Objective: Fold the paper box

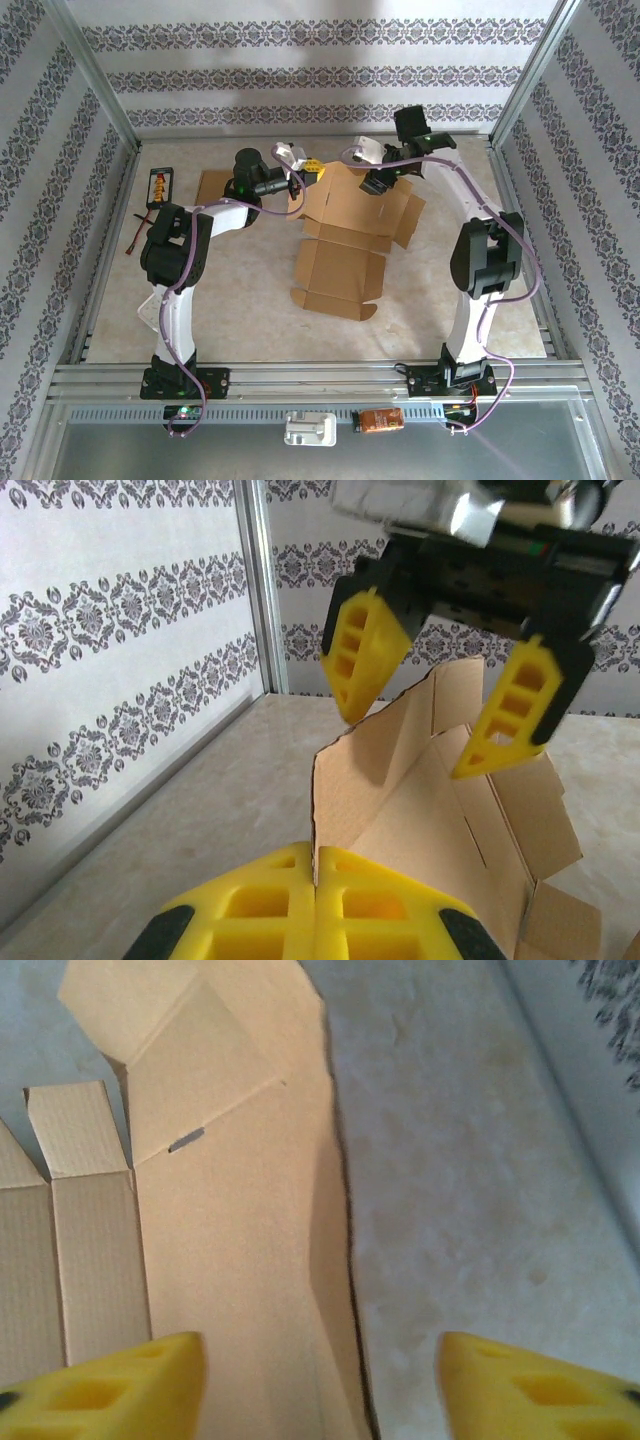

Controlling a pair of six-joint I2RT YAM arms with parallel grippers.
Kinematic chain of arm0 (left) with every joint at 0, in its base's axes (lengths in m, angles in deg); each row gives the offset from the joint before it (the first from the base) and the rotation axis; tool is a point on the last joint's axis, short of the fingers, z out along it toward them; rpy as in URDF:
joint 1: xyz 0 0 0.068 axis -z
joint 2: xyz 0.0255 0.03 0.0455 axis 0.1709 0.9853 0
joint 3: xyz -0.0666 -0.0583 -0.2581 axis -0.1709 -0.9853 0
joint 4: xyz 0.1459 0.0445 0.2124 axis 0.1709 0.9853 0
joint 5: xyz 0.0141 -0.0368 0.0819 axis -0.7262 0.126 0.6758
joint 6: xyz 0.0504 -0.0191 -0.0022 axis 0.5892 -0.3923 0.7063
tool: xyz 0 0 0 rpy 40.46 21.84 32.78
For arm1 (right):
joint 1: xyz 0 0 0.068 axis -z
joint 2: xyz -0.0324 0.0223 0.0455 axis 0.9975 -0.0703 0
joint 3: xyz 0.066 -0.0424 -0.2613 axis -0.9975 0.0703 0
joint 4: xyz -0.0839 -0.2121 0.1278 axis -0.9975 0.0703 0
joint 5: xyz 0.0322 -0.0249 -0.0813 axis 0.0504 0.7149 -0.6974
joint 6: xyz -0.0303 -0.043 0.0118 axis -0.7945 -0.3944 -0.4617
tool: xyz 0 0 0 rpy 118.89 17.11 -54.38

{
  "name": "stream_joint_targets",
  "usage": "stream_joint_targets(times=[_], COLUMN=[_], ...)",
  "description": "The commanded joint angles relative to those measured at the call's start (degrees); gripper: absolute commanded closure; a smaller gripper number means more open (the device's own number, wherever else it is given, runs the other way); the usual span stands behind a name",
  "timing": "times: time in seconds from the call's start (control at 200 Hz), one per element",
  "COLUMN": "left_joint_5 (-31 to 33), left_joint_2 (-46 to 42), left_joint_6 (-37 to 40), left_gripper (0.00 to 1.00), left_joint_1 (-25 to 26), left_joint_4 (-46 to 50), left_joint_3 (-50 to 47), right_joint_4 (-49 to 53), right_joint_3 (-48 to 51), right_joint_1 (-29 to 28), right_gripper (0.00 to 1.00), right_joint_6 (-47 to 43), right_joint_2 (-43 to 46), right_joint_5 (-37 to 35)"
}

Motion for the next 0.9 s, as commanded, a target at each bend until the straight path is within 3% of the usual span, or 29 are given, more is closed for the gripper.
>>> stream_joint_targets(times=[0.0, 0.135, 0.22, 0.295, 0.47, 0.58, 0.68, 0.789, 0.894], left_joint_5=[-1.3, 0.1, 1.7, 4.0, 13.6, 21.7, 28.1, 33.8, 36.7], left_joint_2=[-2.6, -2.8, -3.5, -5.3, -16.7, -26.2, -32.0, -34.4, -33.8], left_joint_6=[3.1, 3.6, 3.4, 2.4, -4.9, -9.5, -18.4, -29.0, -41.6], left_gripper=[1.0, 1.0, 1.0, 0.66, 0.51, 0.5, 0.59, 0.64, 0.65], left_joint_1=[0.5, 0.6, 0.9, 1.0, 1.0, 1.4, 3.3, 6.8, 9.0], left_joint_4=[-0.7, -0.1, 0.1, -1.0, -2.0, 8.2, 19.1, 31.0, 36.0], left_joint_3=[-0.6, -0.5, -0.6, -2.3, -11.5, -16.2, -17.7, -16.6, -15.2], right_joint_4=[5.2, 5.2, 3.2, 0.9, -9.5, -13.6, -18.3, -23.9, -28.6], right_joint_3=[-4.7, -3.7, -2.3, -0.7, 8.7, 13.0, 17.6, 22.3, 25.8], right_joint_1=[-0.6, -1.1, -2.2, -4.3, -9.0, -11.6, -13.1, -14.5, -15.4], right_gripper=[0.61, 1.0, 1.0, 1.0, 1.0, 1.0, 1.0, 1.0, 1.0], right_joint_6=[-2.3, -2.8, -3.0, -4.7, -10.4, -12.1, -13.0, -13.6, -14.4], right_joint_2=[-1.6, -0.4, 1.7, 4.3, 10.6, 12.0, 12.2, 11.9, 12.5], right_joint_5=[-0.4, -1.1, -5.3, -12.6, -27.0, -32.0, -34.1, -37.4, -38.0])
